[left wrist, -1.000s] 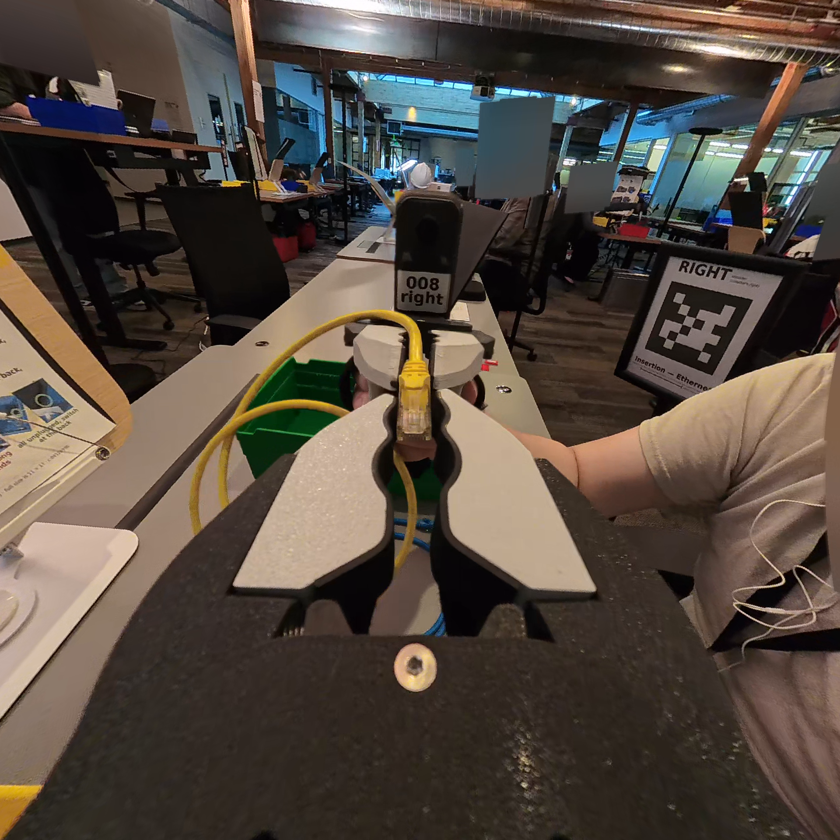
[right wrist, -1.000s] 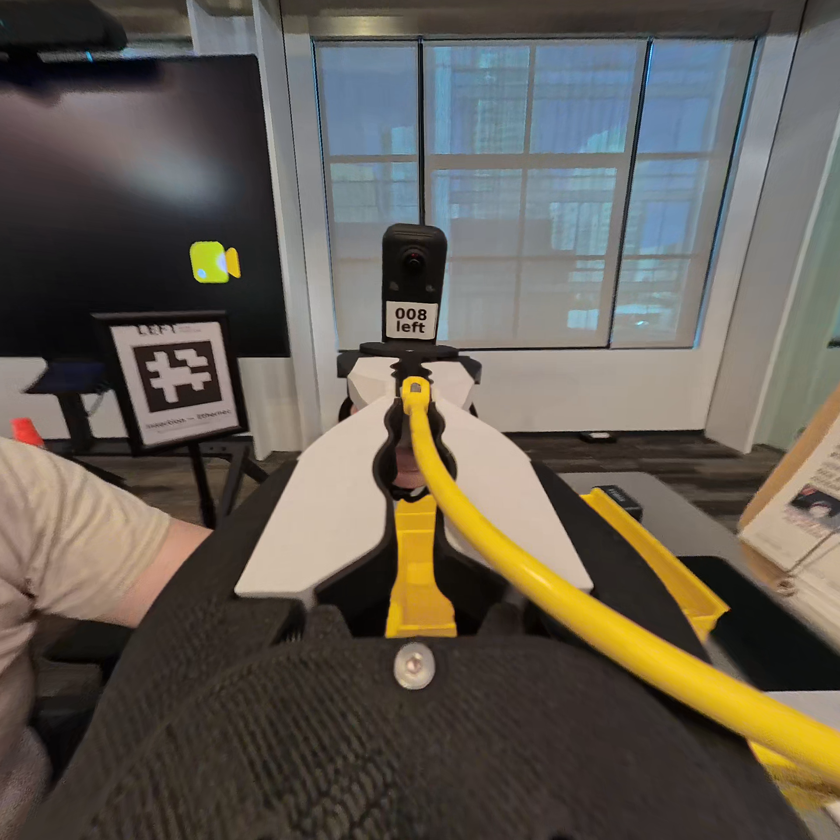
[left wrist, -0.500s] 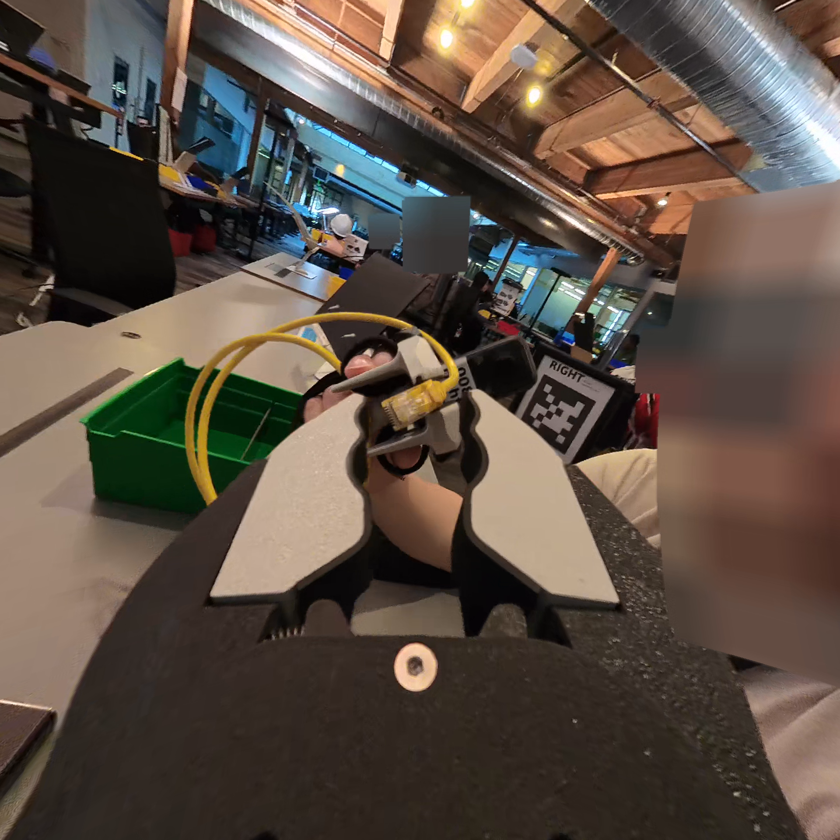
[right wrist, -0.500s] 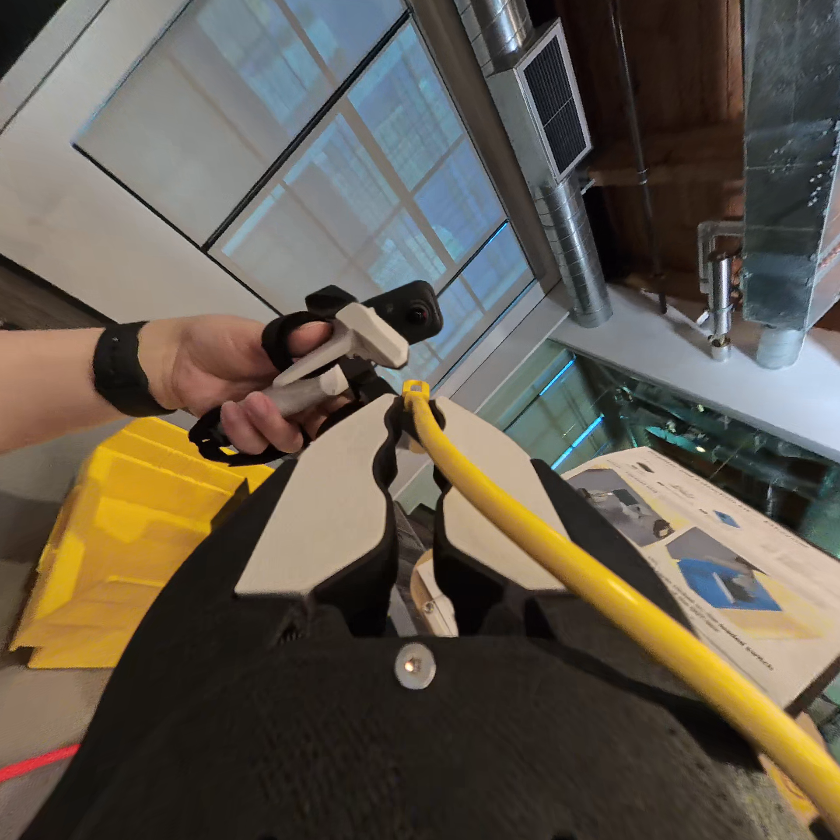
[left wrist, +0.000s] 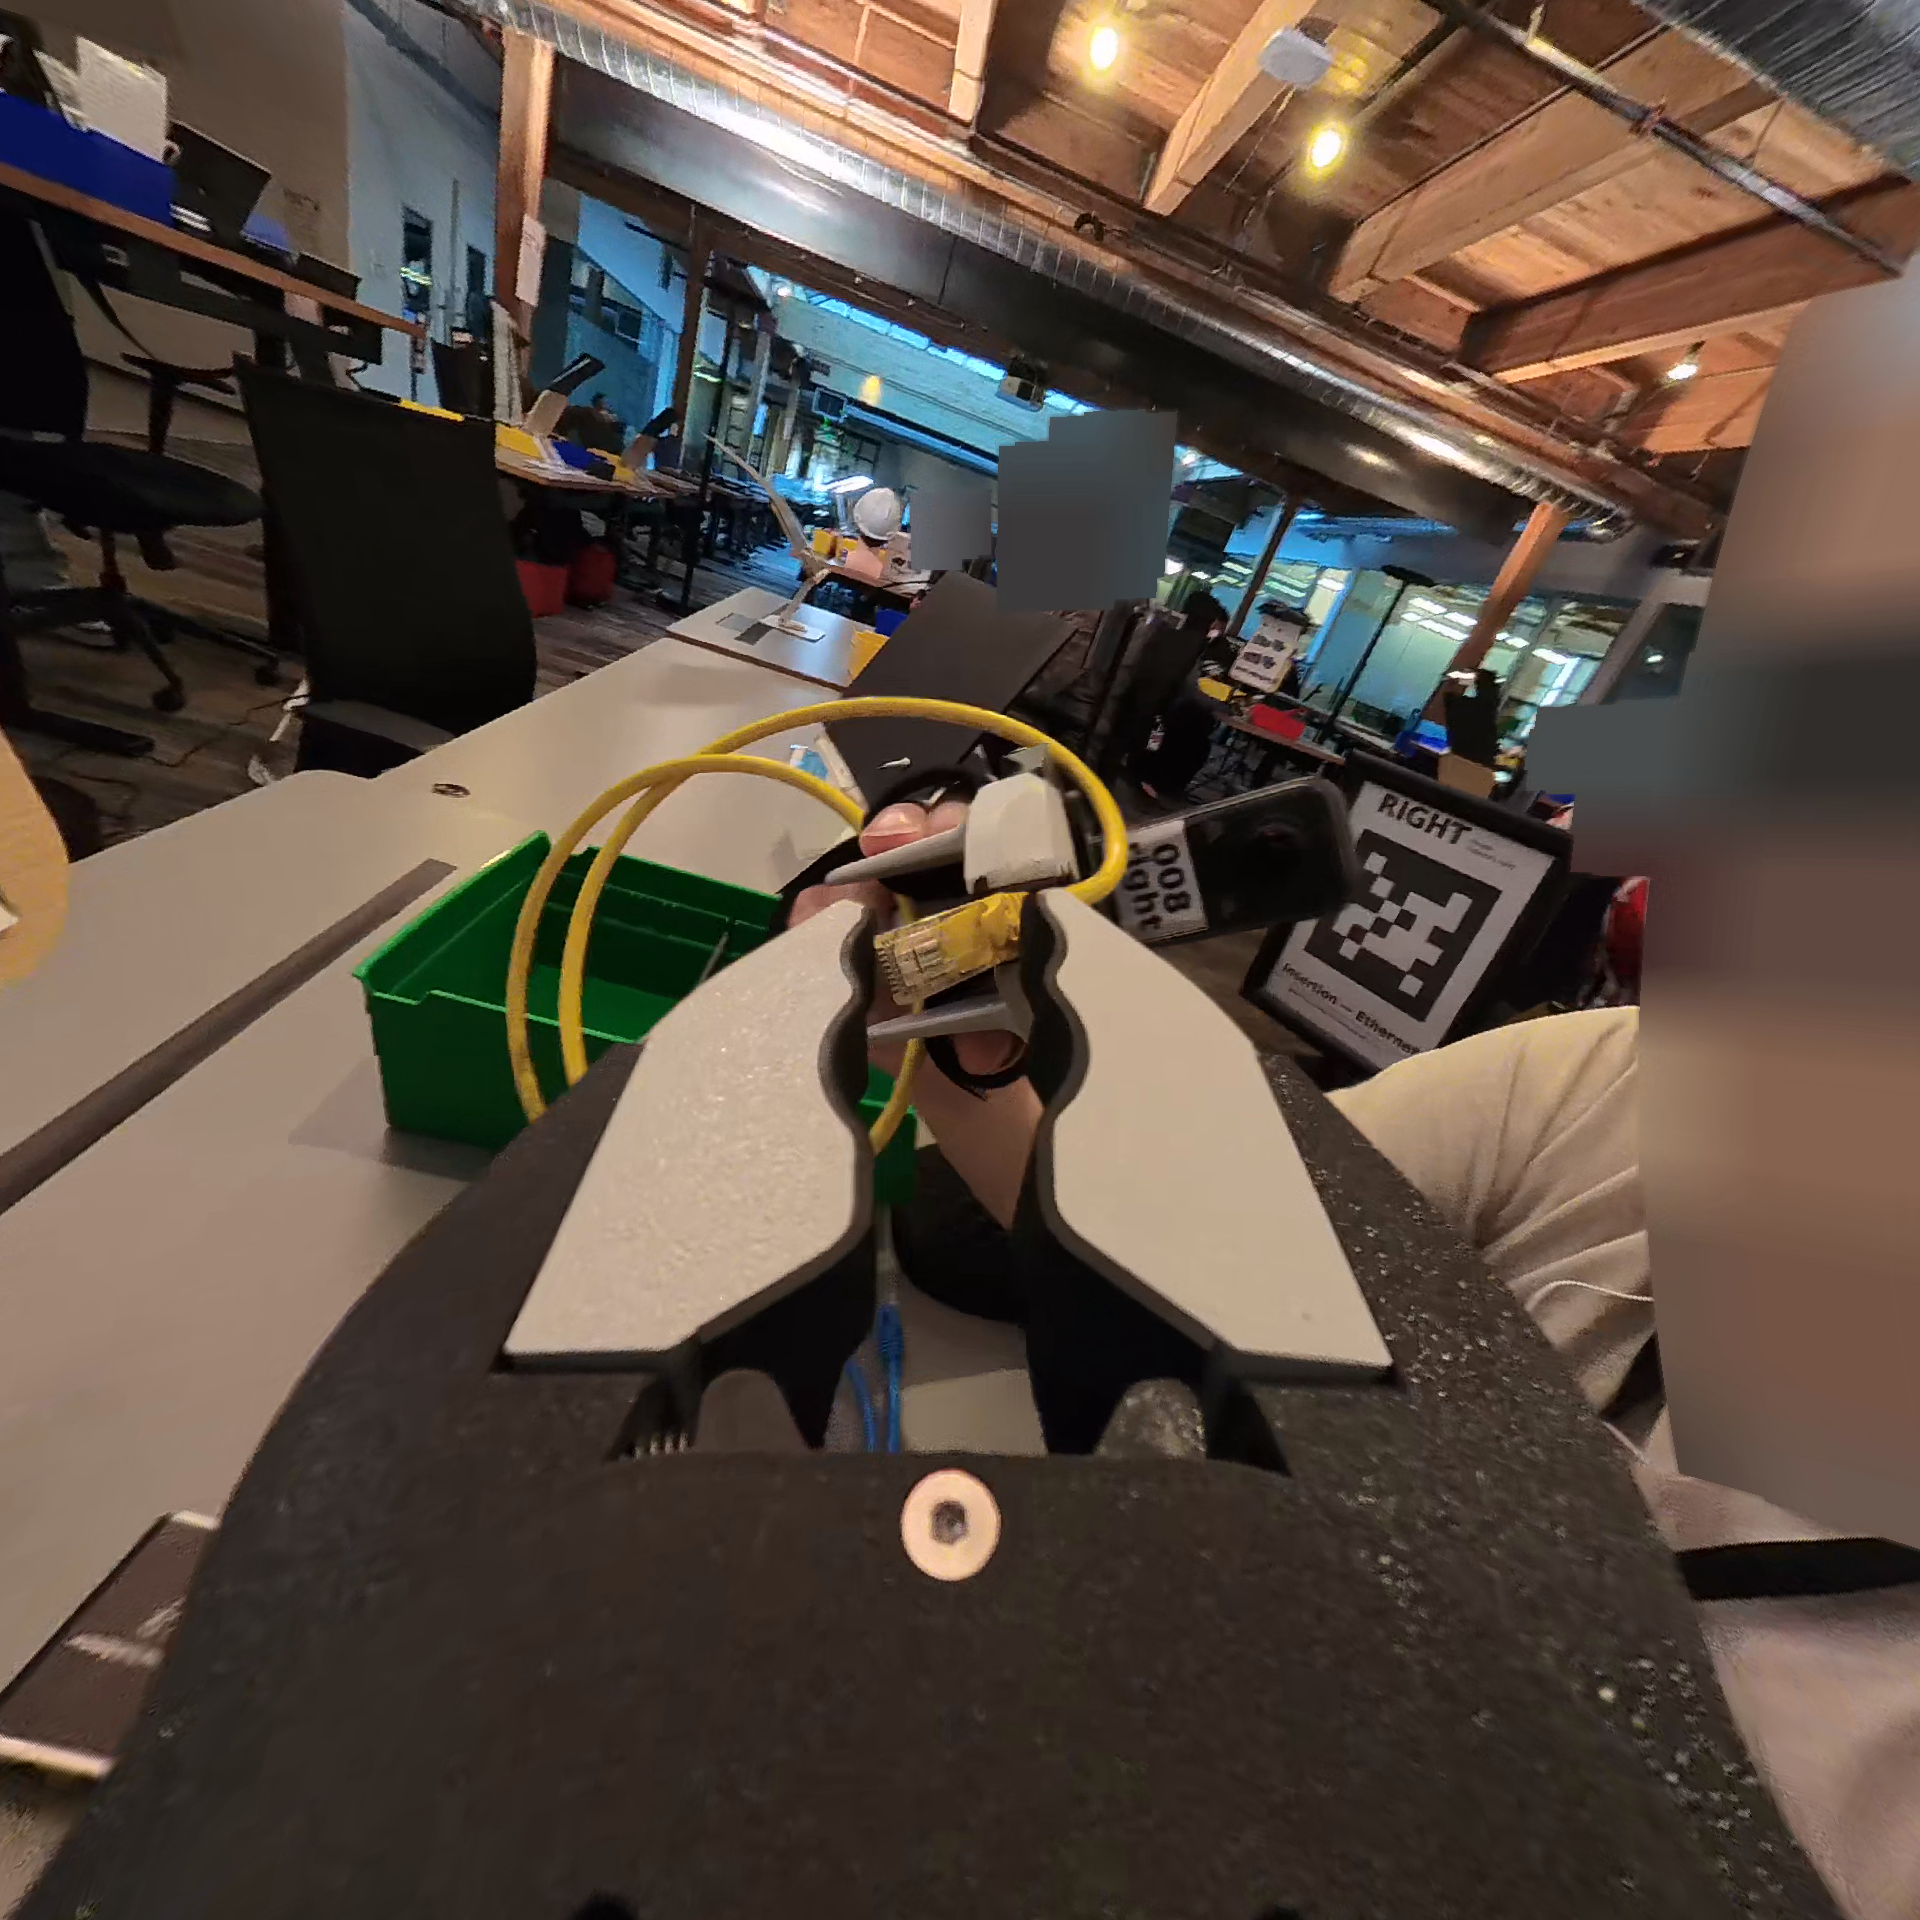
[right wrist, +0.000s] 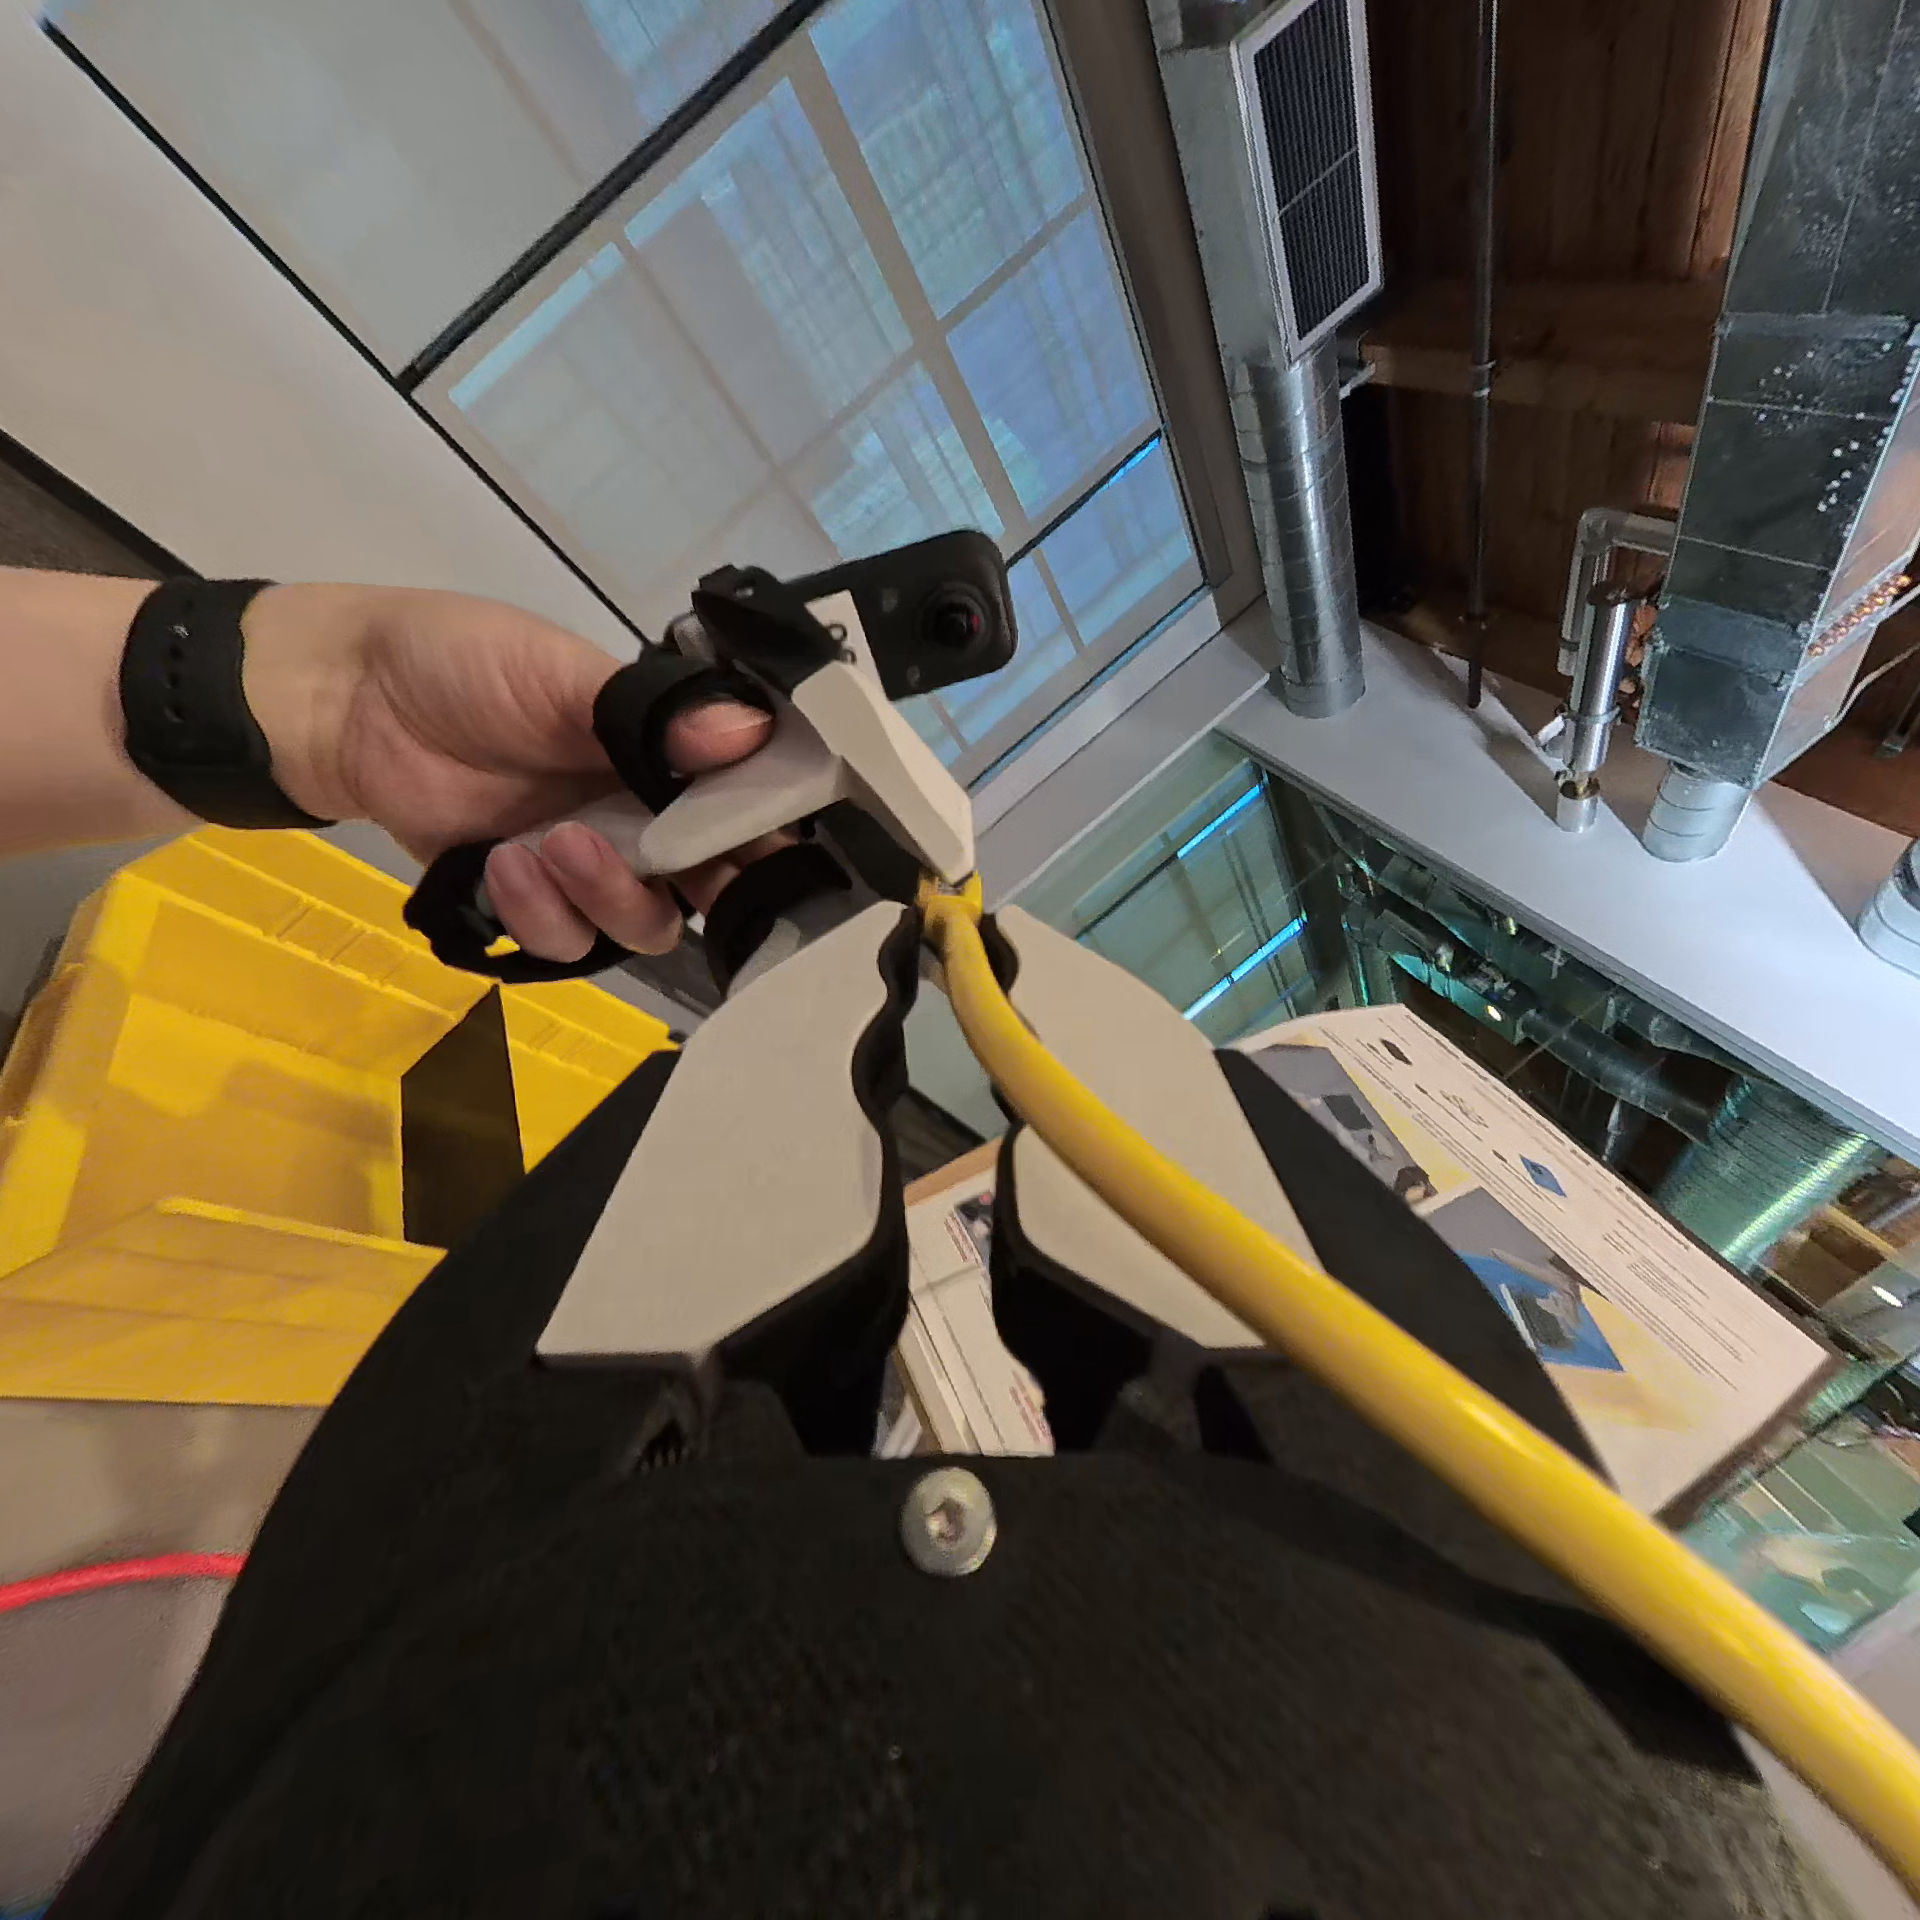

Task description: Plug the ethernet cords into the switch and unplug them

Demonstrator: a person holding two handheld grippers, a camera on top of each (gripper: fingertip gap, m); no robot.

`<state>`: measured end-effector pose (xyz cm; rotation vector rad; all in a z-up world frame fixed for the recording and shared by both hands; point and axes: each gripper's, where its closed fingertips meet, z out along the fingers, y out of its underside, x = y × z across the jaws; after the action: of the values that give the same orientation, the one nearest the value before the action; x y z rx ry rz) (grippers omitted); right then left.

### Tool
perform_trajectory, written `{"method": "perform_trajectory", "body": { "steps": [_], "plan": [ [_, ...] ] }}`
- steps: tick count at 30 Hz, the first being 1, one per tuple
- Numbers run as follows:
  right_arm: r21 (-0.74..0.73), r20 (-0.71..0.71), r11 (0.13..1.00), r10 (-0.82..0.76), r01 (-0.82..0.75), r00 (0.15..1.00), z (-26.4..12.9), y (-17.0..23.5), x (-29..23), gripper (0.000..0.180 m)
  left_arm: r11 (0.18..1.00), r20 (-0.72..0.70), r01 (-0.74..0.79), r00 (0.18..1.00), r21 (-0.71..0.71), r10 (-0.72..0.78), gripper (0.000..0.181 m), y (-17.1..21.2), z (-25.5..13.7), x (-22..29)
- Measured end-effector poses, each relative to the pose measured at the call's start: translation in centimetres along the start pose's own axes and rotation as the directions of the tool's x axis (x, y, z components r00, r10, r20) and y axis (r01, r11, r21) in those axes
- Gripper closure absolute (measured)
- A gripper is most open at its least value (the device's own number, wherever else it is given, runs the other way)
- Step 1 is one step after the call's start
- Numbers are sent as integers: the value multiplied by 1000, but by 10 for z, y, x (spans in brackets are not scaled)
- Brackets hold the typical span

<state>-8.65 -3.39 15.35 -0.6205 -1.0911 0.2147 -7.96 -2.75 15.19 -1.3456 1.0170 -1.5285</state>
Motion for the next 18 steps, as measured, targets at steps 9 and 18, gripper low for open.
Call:
{"method": "perform_trajectory", "body": {
  "steps": [9, 18],
  "plan": [
    [-97, 8, 995, 38, -37, 999, 6, 16, -1, 167, 995, 151, -79, 985, -62, 88, 156, 4, -4, -15],
    [-127, 13, 992, 22, -20, 1000, 7, 21, -3, 166, 991, 158, -85, 982, -103, 100, 156, 10, -1, -15]
  ]
}}
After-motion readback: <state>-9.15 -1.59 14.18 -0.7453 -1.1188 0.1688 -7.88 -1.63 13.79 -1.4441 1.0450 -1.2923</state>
